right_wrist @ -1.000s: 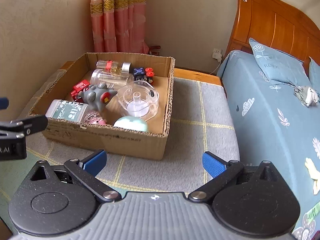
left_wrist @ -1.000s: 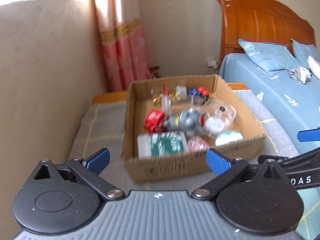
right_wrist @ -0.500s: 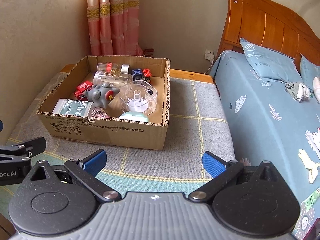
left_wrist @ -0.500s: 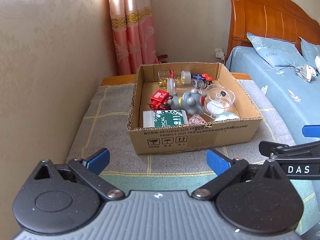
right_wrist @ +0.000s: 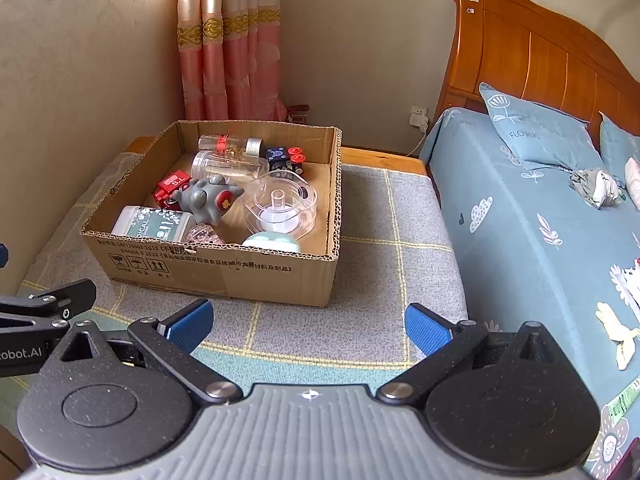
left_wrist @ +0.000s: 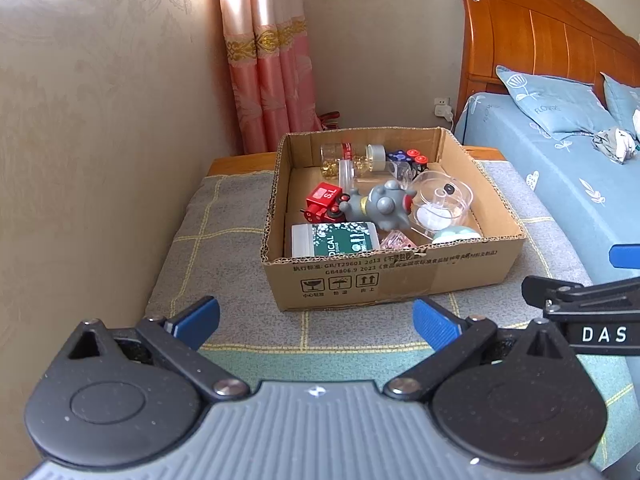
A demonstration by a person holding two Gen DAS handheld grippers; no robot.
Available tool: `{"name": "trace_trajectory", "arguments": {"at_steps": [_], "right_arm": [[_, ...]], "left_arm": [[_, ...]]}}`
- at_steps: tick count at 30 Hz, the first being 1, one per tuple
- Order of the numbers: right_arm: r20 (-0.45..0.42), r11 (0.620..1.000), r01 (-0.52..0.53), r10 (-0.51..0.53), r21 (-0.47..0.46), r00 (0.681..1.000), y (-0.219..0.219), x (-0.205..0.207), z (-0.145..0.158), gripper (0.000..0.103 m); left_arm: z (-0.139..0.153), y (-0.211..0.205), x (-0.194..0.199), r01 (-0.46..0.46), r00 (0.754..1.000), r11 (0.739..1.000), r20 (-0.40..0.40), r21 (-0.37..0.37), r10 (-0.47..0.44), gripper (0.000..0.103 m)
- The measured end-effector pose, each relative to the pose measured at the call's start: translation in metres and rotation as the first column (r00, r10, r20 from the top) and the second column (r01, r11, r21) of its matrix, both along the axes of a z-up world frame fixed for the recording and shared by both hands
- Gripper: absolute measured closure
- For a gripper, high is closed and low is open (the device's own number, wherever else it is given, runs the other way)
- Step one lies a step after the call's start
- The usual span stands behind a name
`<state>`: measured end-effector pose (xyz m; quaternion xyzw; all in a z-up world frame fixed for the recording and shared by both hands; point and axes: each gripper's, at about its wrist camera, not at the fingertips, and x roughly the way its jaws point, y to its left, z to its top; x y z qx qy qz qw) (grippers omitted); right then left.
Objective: Organize rigid objects
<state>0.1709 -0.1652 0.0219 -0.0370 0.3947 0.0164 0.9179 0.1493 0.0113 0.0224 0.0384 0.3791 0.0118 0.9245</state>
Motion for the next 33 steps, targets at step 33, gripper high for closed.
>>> {"name": "trace_trajectory", "arguments": {"at_steps": [33], "right_arm": [[0.022, 1.0, -0.003, 0.003, 0.002, 1.0, -0.0016, -0.005, 0.0065, 0.0]], "left_arm": [[0.003, -0.003, -0.0023, 0.0, 1.0, 1.0, 0.012, 0.014, 0.0, 0.001]]}}
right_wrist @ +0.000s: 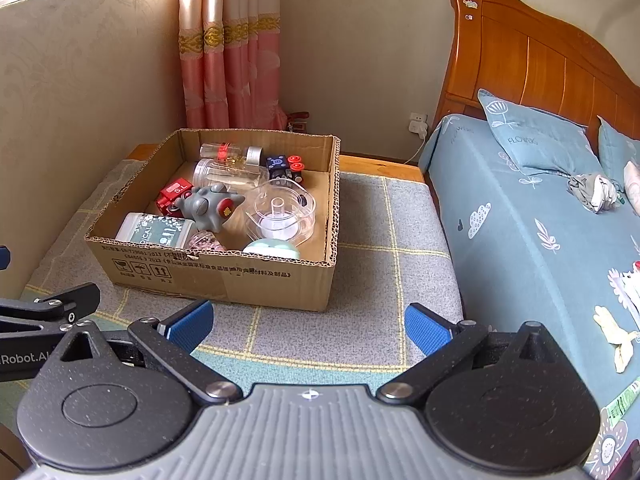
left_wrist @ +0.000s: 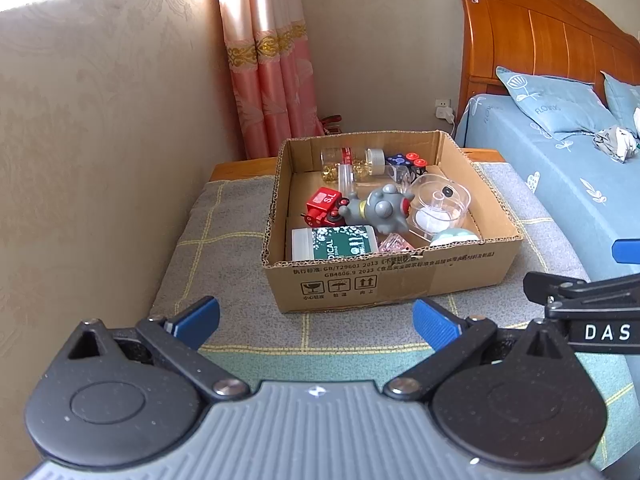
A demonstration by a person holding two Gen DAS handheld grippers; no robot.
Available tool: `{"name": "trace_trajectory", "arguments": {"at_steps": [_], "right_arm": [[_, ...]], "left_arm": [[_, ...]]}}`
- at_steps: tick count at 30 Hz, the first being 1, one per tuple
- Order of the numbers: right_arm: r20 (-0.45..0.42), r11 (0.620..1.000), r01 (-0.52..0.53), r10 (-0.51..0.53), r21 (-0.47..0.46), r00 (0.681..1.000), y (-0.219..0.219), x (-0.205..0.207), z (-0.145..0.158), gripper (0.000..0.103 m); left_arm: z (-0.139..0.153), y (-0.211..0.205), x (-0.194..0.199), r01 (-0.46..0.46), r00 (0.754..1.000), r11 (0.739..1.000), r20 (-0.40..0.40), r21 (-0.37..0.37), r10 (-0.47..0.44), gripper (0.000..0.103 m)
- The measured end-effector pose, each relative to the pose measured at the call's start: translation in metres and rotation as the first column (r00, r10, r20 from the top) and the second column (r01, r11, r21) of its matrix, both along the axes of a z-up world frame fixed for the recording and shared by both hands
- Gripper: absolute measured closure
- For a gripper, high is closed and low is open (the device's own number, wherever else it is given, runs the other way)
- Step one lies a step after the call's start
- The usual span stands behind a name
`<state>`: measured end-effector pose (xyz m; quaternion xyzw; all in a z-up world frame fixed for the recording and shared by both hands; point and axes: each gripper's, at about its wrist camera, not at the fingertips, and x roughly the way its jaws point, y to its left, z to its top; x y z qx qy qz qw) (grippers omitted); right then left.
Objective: Organize rigid objects
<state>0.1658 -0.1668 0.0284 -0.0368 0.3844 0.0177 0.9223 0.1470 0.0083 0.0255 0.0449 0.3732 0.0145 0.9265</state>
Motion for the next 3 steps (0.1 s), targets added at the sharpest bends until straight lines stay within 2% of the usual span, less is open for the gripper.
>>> {"name": "trace_trajectory", "arguments": {"at_steps": [3], "right_arm": [[0.003, 1.0, 0.001, -0.001, 0.002, 1.0, -0.0008, -0.0005, 0.0012, 0.0]], "left_arm": [[0.0005, -0.0004, -0.0001, 0.0, 1.0, 1.0, 0.001, 0.0, 0.0, 0.001]]}}
